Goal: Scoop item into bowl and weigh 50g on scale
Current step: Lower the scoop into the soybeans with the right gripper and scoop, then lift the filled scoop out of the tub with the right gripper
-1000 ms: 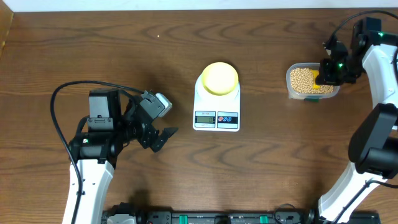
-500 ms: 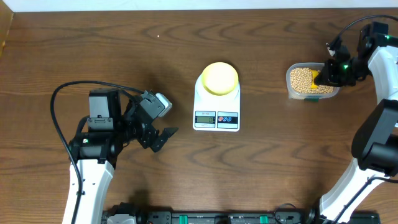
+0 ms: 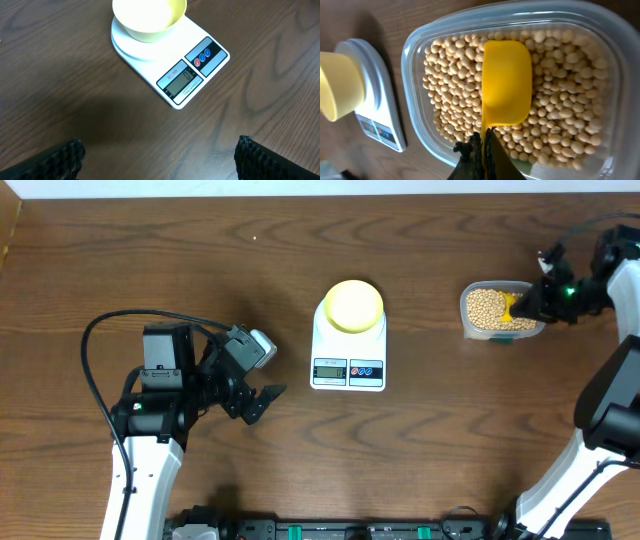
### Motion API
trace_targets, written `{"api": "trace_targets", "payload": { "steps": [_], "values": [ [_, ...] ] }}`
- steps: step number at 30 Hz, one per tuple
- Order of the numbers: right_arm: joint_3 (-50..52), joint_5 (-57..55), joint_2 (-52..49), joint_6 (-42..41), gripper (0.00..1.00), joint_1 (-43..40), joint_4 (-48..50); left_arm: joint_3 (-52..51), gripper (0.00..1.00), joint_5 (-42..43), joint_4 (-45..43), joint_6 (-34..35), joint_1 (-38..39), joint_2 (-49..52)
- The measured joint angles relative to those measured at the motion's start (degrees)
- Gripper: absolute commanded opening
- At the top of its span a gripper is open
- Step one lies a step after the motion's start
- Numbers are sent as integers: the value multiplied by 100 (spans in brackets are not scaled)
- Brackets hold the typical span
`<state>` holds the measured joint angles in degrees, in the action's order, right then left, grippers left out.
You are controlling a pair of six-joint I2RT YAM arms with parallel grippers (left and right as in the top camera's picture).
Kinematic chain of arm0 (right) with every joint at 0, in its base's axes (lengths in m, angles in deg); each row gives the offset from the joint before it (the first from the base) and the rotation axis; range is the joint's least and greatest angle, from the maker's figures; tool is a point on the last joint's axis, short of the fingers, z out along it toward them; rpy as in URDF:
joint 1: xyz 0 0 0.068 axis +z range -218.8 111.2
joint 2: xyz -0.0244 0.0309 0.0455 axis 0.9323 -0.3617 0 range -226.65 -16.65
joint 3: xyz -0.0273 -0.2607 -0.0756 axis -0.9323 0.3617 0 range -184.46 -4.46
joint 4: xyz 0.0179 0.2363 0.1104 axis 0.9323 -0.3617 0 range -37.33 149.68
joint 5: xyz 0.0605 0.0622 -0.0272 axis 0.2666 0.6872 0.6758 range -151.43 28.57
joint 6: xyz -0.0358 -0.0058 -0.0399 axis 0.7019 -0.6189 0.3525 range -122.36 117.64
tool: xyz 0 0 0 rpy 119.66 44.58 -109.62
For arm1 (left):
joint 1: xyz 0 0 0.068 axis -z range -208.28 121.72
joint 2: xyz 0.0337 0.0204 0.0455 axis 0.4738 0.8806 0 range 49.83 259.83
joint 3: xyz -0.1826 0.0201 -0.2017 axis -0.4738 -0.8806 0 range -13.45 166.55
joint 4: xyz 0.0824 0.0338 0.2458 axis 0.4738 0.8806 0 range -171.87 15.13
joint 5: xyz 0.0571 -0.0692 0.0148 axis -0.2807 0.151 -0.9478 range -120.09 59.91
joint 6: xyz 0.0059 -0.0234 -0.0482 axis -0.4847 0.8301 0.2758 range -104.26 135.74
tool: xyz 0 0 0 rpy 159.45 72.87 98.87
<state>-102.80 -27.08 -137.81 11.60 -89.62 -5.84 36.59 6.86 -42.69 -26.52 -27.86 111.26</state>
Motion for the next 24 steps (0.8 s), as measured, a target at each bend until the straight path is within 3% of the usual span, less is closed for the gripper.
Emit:
{"api": "trace_targets", "payload": {
  "steps": [24],
  "values": [
    [33,1585,-72,492,1,-898,-433,0,97,0,0,0,0,0]
  ]
}}
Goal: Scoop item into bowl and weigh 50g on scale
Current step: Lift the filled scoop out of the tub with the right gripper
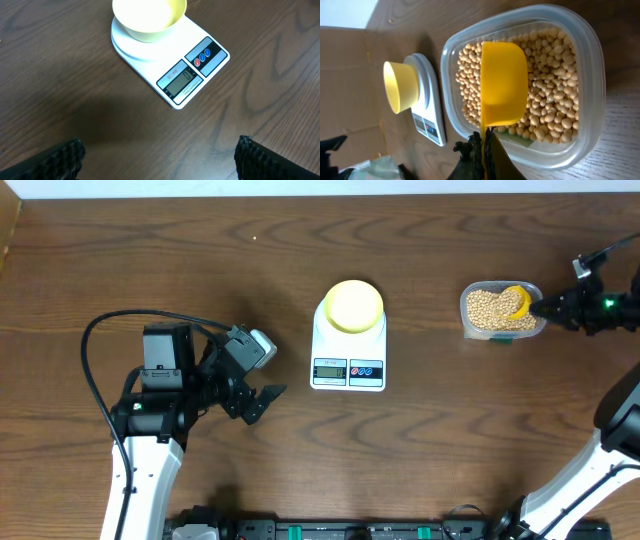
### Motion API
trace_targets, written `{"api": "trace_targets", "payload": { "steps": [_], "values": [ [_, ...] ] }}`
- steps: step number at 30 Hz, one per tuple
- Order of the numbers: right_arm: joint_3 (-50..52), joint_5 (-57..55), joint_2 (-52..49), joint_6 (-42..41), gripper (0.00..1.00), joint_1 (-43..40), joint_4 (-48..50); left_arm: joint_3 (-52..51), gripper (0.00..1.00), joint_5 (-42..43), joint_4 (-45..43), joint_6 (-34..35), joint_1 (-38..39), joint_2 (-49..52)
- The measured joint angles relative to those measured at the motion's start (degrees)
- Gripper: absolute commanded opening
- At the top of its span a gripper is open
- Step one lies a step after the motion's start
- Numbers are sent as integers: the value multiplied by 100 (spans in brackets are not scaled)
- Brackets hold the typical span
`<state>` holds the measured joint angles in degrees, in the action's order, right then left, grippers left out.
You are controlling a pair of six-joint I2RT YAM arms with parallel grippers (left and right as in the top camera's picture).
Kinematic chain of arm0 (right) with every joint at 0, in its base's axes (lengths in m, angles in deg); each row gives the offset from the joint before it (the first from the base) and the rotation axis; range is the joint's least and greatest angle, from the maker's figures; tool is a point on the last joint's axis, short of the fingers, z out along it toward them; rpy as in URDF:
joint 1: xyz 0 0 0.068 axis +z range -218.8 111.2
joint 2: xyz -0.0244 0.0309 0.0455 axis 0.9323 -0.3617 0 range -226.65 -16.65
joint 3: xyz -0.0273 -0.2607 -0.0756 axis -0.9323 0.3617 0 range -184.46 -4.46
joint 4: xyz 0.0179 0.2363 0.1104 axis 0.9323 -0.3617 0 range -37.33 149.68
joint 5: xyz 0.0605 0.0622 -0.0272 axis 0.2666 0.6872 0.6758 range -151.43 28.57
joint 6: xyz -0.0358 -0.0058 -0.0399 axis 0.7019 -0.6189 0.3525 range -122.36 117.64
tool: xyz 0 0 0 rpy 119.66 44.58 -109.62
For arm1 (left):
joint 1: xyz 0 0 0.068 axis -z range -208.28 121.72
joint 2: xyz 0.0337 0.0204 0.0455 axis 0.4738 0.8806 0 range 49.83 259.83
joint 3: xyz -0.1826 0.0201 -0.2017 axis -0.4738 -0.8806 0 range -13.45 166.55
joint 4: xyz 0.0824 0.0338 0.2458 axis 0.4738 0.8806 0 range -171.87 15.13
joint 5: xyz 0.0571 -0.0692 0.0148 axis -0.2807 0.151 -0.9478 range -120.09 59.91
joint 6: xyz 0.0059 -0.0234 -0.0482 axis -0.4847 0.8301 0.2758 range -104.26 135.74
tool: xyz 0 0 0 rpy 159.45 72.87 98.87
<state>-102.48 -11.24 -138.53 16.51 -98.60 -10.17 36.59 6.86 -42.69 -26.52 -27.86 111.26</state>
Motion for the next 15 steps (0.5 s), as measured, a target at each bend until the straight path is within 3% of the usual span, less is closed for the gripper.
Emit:
{"api": "trace_targets", "payload": {
  "steps": [15],
  "values": [
    [0,656,0,341,1,-498,-439,0,98,0,0,0,0,0]
  ]
}}
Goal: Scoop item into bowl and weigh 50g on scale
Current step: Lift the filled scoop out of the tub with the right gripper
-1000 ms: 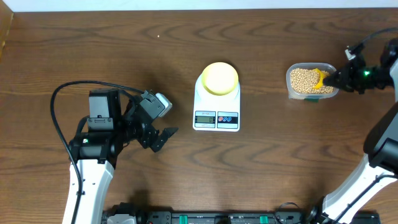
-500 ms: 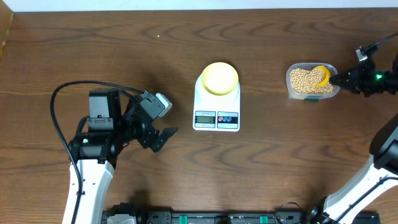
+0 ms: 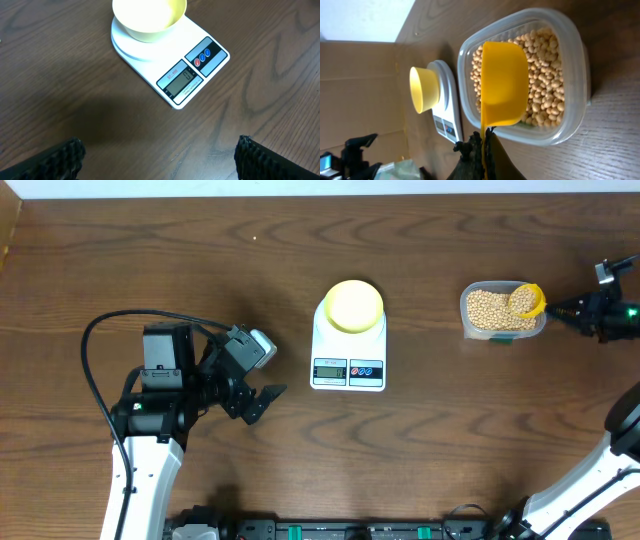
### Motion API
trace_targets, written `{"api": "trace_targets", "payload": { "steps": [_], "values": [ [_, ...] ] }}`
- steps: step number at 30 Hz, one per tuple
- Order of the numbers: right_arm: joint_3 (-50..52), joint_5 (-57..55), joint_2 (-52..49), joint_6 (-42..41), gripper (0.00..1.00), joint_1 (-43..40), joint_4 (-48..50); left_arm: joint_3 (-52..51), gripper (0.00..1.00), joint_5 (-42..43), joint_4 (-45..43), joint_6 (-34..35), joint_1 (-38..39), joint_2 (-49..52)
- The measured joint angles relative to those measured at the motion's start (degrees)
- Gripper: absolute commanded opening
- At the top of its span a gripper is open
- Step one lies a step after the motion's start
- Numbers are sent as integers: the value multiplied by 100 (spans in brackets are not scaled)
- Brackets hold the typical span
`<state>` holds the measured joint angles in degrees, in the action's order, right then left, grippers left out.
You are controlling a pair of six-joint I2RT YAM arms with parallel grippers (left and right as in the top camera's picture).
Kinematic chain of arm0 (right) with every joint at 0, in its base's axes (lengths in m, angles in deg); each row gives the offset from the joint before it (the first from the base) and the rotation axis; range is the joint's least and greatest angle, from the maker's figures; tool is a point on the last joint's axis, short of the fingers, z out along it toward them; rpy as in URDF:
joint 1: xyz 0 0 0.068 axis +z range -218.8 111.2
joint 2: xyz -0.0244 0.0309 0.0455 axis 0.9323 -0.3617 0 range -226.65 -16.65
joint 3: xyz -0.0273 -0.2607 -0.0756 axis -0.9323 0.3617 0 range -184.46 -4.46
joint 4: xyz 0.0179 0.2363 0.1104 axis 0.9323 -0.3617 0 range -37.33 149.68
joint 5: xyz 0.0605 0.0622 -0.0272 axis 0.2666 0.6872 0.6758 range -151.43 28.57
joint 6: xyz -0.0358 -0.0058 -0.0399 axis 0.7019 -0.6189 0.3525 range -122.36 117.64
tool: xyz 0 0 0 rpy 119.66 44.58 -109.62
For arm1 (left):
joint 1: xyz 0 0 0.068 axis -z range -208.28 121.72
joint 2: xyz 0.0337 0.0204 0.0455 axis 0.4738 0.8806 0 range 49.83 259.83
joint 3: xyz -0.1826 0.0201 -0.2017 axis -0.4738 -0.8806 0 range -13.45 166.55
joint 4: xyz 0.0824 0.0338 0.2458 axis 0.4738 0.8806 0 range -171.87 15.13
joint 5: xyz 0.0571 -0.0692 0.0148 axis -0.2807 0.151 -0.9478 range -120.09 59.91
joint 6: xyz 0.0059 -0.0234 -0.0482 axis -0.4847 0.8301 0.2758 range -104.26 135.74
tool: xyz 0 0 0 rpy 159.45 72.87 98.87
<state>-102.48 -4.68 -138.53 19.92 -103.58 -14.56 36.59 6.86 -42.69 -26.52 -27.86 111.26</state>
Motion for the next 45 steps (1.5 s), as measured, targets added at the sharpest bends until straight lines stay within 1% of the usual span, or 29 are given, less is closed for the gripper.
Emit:
{"api": "trace_targets", "payload": {
  "steps": [11,22,36,40,45],
  "values": [
    [4,282,0,398,1,-186,-319,0,97,0,2,0,0,0],
    [4,807,0,505,1,-129,-380,0,98,0,2,2,0,0],
    [4,1672,0,472,1,553,-398,0,98,0,2,0,0,0],
    [4,1764,0,313,1,815,-339,0,98,0,0,0,0,0],
    [7,1818,0,-59,1,1220,-22,0,97,0,2,0,0,0]
  ]
}}
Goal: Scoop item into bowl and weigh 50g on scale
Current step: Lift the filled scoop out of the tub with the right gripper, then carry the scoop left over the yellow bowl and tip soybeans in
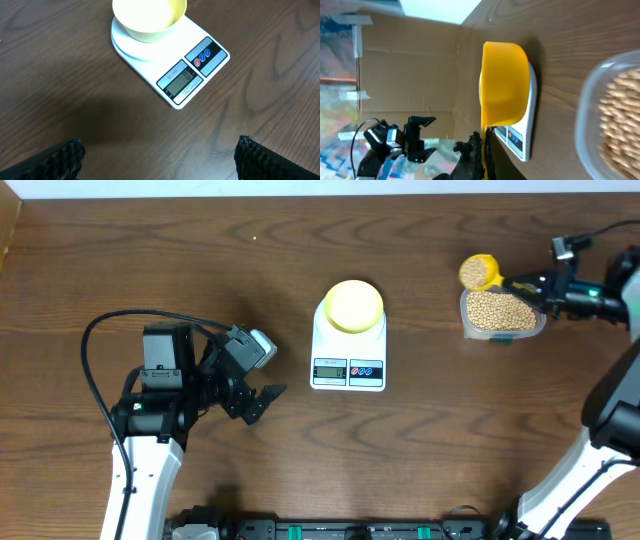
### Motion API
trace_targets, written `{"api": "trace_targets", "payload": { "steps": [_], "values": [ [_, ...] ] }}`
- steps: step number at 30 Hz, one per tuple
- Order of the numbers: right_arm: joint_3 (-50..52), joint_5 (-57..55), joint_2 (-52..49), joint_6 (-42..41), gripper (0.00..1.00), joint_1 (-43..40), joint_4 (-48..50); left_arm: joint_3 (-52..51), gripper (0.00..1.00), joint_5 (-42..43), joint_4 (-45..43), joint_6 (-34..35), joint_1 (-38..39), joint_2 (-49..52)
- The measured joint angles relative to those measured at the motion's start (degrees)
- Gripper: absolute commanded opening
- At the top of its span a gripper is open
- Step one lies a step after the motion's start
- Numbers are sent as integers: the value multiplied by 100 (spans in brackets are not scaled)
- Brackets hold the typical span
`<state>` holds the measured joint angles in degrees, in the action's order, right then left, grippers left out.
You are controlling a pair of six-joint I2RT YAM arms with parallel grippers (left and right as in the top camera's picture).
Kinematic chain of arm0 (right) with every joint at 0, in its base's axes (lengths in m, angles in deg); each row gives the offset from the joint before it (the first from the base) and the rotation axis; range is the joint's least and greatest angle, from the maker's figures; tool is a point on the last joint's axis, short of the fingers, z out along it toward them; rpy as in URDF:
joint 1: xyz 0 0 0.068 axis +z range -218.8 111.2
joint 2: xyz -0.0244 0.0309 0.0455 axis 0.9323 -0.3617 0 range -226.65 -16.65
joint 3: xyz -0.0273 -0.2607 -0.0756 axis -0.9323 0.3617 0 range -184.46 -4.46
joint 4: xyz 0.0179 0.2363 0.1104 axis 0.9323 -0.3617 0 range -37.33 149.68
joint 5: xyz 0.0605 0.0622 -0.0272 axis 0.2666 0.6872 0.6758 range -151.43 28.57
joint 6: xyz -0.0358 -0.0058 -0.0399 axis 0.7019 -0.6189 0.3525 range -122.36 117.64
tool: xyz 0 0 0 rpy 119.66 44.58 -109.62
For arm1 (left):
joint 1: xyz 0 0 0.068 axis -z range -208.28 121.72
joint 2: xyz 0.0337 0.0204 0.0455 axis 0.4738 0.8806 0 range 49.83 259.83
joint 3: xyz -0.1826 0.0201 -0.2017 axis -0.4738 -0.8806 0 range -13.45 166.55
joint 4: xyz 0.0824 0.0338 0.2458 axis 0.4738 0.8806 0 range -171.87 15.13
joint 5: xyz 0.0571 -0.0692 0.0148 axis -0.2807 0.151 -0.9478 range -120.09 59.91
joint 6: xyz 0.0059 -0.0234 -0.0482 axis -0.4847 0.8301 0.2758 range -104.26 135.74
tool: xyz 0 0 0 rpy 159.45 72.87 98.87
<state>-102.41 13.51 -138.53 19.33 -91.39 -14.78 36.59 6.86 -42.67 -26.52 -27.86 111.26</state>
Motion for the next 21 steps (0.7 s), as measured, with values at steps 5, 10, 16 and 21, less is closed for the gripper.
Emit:
{"api": "trace_targets", "payload": {
  "steps": [5,10,16,21],
  "values": [
    [4,11,0,-501,1,485,417,0,98,0,-2,0,0,0],
    [9,-44,0,-979,1,1049,807,0,97,0,0,0,0,0],
    [9,-203,0,-1550,1,1659,1126,0,98,0,0,2,0,0],
    [9,-245,0,-1810,1,2092,1215,0,98,0,-2,0,0,0]
  ]
}}
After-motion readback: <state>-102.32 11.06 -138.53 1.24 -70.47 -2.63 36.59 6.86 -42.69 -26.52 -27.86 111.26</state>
